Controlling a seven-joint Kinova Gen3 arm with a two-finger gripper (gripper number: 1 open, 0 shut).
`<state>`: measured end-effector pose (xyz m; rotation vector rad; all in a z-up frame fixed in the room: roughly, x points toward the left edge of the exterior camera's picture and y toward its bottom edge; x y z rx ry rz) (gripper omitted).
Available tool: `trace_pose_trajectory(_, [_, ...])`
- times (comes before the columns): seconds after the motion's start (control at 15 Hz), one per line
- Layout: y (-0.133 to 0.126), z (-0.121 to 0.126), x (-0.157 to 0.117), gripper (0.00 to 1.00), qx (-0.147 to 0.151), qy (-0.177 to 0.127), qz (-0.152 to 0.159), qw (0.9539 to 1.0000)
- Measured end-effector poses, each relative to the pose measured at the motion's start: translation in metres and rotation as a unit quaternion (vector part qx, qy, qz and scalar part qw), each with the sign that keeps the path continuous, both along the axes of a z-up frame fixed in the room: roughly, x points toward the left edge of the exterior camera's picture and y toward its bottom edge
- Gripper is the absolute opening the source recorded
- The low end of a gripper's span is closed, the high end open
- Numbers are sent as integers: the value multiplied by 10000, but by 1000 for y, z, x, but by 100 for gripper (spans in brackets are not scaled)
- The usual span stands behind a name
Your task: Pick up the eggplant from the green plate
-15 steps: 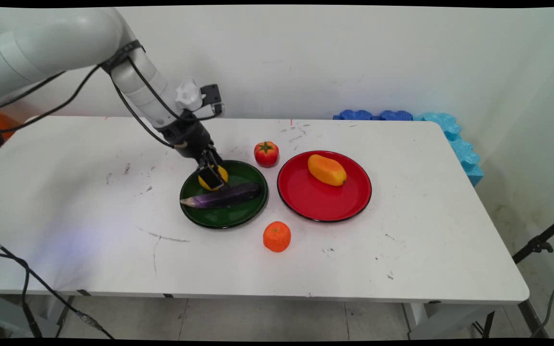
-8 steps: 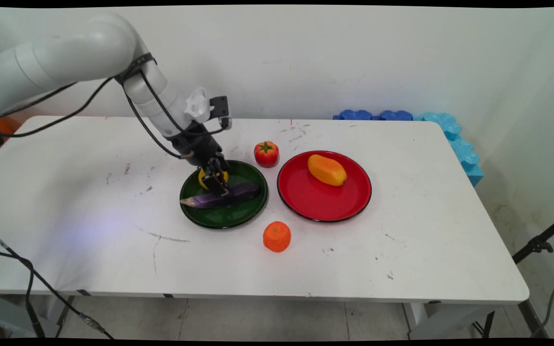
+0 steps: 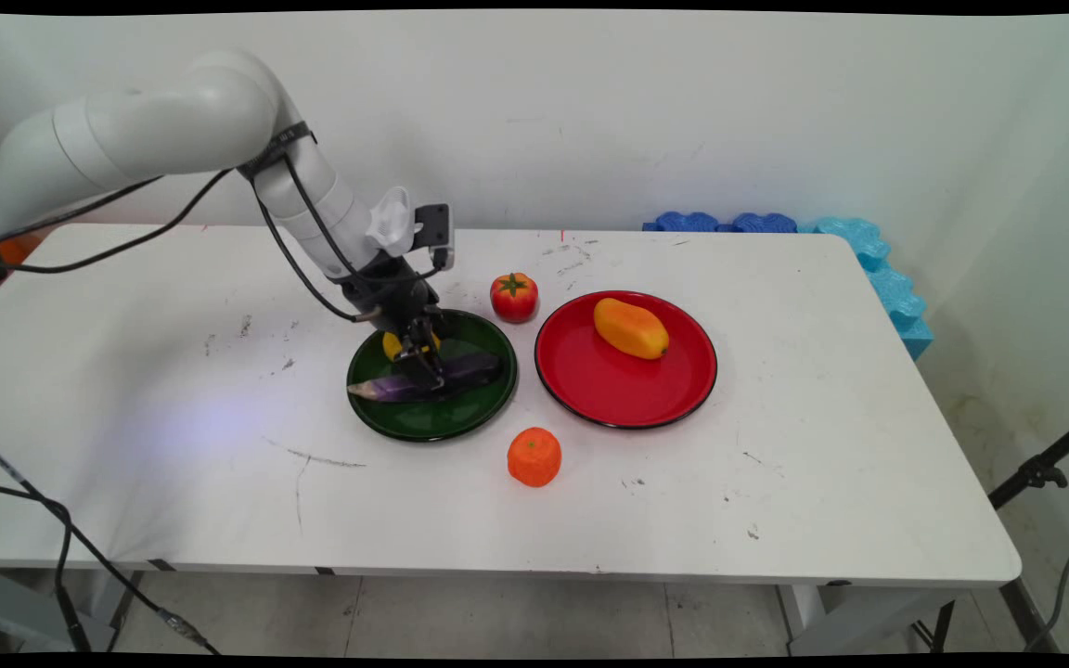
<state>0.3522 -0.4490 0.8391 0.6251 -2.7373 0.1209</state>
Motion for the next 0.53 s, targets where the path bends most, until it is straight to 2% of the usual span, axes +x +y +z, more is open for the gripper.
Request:
trace_pose_trajectory(0.47, [-1,-11,-2,100,-26,-8,-118,9999])
trace_pose_trajectory(0.53, [-1,-13,-2,0,-30,-7,-128,9999])
